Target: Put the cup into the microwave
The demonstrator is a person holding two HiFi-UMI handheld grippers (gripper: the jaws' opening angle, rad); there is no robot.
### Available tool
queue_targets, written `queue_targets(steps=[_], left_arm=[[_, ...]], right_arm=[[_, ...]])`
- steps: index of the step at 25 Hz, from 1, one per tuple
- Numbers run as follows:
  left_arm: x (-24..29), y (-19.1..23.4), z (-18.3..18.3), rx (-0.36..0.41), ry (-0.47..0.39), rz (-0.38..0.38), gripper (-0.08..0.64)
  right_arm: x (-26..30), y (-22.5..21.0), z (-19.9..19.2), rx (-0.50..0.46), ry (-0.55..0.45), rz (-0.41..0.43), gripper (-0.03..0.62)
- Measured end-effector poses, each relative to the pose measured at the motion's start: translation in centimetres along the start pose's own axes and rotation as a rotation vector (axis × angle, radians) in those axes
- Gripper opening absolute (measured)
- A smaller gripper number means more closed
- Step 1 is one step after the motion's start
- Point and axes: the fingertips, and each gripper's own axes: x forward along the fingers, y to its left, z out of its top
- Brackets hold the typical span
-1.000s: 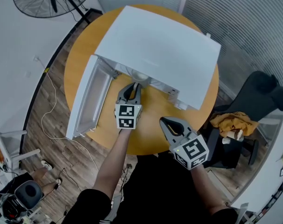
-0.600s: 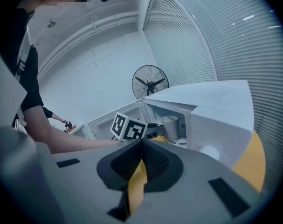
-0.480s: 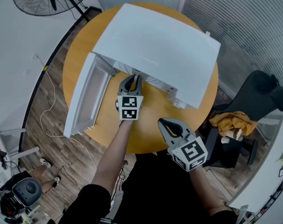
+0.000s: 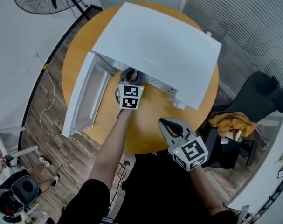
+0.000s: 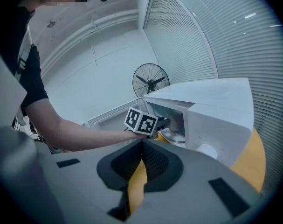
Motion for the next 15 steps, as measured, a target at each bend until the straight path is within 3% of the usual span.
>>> queue_targets(steps=[15], left_arm=[[2.3, 0.7, 0.0, -0.005, -0.016, -0.034, 0.041]], right_arm=[[-0.4, -0.5, -0.2, -0.008, 0.01, -0.004, 0.009]])
